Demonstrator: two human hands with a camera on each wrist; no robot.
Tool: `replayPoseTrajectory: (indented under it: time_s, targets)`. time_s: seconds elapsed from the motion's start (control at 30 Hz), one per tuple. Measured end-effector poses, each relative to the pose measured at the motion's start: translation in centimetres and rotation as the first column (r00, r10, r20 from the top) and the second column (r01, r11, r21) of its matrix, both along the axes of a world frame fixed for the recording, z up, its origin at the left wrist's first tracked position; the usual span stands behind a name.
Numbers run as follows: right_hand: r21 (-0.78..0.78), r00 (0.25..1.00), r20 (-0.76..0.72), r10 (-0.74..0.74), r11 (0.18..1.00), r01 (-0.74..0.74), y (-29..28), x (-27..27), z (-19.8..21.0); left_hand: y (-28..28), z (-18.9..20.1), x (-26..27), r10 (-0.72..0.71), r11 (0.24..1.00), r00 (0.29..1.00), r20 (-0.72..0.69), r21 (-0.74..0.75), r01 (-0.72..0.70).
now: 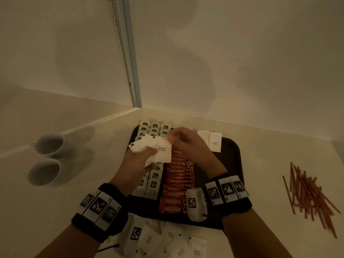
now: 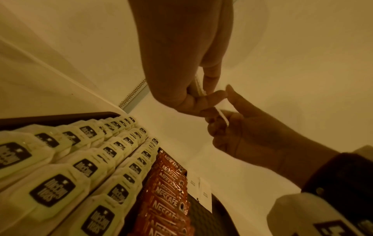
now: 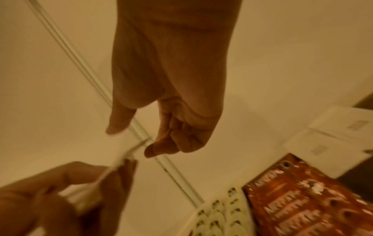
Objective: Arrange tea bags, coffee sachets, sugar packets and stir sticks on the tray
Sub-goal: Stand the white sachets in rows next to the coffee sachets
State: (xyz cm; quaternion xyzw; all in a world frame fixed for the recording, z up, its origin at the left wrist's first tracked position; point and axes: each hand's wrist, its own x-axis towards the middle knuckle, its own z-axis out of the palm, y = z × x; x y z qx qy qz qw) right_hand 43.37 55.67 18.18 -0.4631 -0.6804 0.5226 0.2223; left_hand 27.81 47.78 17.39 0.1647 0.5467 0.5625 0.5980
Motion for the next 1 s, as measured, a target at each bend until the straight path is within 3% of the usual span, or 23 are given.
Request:
replayPoseTrajectory:
  time_s: [0.07, 0.13, 0.23, 0.3, 0.53, 0.67, 0.8, 0.9, 1.0]
  targets:
    - [0.109, 0.989, 0.088, 0.118, 0.986, -0.127, -0.6, -1.0, 1.1, -0.4, 0.2, 0.0, -0.040, 0.998, 0.998, -0.038, 0.052, 0.042]
    - [0.124, 0.995, 0.062, 0.077, 0.989, -0.084, -0.9, -1.1, 1.6, -0.7, 0.4, -0.3, -0.046, 0.991, 0.999, -0.022, 0.126, 0.049]
    - [-0.145, 0.965, -0.230, -0.125, 0.985, 0.094, -1.3, -0.9, 1.9, -1.2, 0.8, -0.7, -0.043, 0.978, 0.999, -0.005, 0.204, 0.043]
    - [-0.336, 0.904, -0.368, -0.217, 0.938, 0.089, -1.8, -1.2, 2.0, -1.4, 1.0, -0.6, -0.045, 0.972, 0.999, -0.013, 0.231, 0.046]
    - [-0.286, 0.949, -0.274, -0.156, 0.955, 0.074, -3.8, -1.1, 1.0, -1.0, 1.2, -0.1, 0.080, 0.980, 0.993, -0.082, 0.189, -0.063]
    - [-0.200, 0.963, -0.220, -0.153, 0.974, 0.108, -4.1, -0.4, 0.9, -0.8, 1.2, -0.3, 0.040, 0.988, 0.985, -0.166, 0.156, -0.014]
    - [-0.275, 0.952, -0.229, -0.201, 0.952, 0.135, -4.2, 1.5, -0.4, -0.6, 1.4, -0.3, 0.013, 0.996, 1.000, -0.017, 0.092, -0.012]
    - [-0.370, 0.878, -0.274, -0.392, 0.886, 0.280, -3.3, 4.1, -2.2, -0.9, 1.1, -0.7, 0.014, 0.998, 0.988, 0.156, 0.050, -0.022]
    - [-0.326, 0.810, -0.161, -0.564, 0.805, 0.496, -1.8, 6.5, -4.5, -1.2, 0.5, -1.0, 0.046, 0.998, 0.966, 0.254, 0.029, -0.055]
